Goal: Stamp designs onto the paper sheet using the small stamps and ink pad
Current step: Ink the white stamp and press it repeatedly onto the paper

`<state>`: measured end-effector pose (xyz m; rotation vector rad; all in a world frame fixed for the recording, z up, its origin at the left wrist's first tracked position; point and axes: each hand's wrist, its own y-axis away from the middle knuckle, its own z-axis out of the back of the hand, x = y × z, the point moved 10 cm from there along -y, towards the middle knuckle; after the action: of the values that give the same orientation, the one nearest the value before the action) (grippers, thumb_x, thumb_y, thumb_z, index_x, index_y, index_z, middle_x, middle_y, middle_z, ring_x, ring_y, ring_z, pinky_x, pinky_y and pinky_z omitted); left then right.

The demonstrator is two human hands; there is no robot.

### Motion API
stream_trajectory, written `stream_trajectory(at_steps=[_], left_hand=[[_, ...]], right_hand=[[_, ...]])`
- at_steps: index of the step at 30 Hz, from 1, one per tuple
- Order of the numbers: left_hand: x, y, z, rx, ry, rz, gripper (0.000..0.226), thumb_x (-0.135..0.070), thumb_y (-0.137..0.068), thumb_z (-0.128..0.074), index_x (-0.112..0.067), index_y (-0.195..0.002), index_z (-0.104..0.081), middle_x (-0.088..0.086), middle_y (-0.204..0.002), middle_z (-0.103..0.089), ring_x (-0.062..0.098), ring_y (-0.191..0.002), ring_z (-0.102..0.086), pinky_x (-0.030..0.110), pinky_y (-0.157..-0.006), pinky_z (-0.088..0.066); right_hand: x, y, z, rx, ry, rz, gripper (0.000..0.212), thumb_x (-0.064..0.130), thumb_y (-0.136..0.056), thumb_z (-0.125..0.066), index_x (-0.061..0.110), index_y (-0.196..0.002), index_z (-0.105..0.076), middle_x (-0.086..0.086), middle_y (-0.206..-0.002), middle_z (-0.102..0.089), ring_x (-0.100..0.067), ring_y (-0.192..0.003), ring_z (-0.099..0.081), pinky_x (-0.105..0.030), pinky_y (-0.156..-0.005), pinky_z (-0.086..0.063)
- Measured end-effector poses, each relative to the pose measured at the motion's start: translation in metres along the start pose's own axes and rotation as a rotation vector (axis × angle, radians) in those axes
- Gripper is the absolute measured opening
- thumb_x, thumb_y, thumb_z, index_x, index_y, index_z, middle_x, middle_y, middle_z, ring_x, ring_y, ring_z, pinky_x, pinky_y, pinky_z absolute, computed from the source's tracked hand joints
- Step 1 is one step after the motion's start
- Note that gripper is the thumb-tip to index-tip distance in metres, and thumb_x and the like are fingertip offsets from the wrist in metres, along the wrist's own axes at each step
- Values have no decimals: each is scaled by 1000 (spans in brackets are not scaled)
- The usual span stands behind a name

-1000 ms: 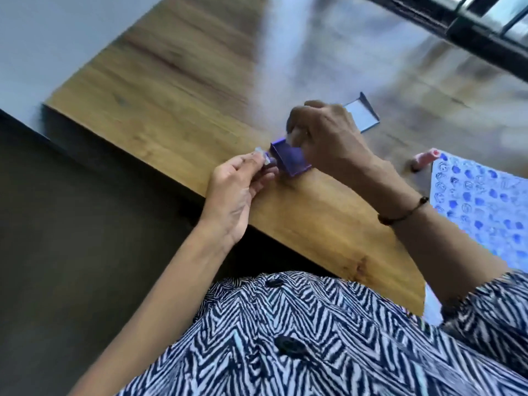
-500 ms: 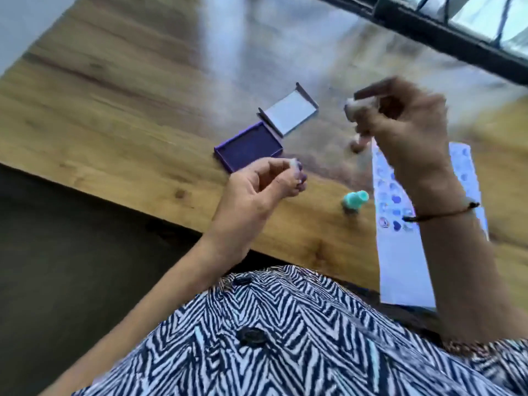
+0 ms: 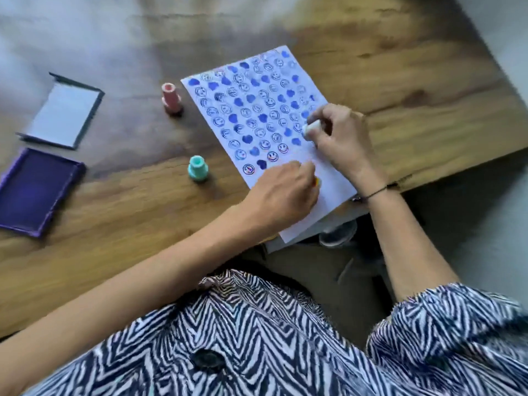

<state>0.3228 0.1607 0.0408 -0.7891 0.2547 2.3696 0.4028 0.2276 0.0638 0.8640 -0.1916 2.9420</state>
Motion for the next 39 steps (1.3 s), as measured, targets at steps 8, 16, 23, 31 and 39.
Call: stream_trajectory(at_steps=[8,16,23,31,39], left_hand=[[1,-8,-4,-15,-89,-27,20,-23,-90,-38,-5,-84,-43,25,-90,-62,43,-80,-55,36,-57,-24],[4,-13,-2,-2,-93,2,24,-25,-89,-37,-10,-73,-29,16,-73,-47,35,-60,-40,36,-54,-21],[2,-17,0,58,-136,-1,19,-18,-87,-37,-8,-72,-30,12,-69,-36,33,-61,-35,35,-53,-18],[0,-19,-1,89,-136,-37,18,-17,-86,-38,-7,-72,-32,15,-70,-40,33,-62,-38,35,-54,-22],[-1,-16,-1,126,-135,-47,18,-16,-86,-40,-3,-76,-43,24,-83,-57,37,-68,-48,35,-56,-25]], right_hand=[[0,-9,-8,42,232,85,20,6,-79,-51,4,-94,-63,-24,-98,-65,-34,-95,-58,-35,-81,-41],[2,-10,-16,87,303,101,18,7,-80,-50,5,-95,-60,-23,-101,-62,-38,-93,-58,-41,-79,-44],[13,-4,-22,59,481,190,14,4,-83,-49,3,-95,-57,-24,-99,-58,-44,-82,-57,-39,-58,-35],[17,-5,-24,93,514,221,13,1,-82,-45,6,-90,-54,-22,-92,-55,-44,-72,-55,-37,-54,-30],[3,-6,-10,78,284,109,12,5,-79,-52,7,-89,-59,-17,-92,-63,-38,-82,-60,-42,-64,-47]])
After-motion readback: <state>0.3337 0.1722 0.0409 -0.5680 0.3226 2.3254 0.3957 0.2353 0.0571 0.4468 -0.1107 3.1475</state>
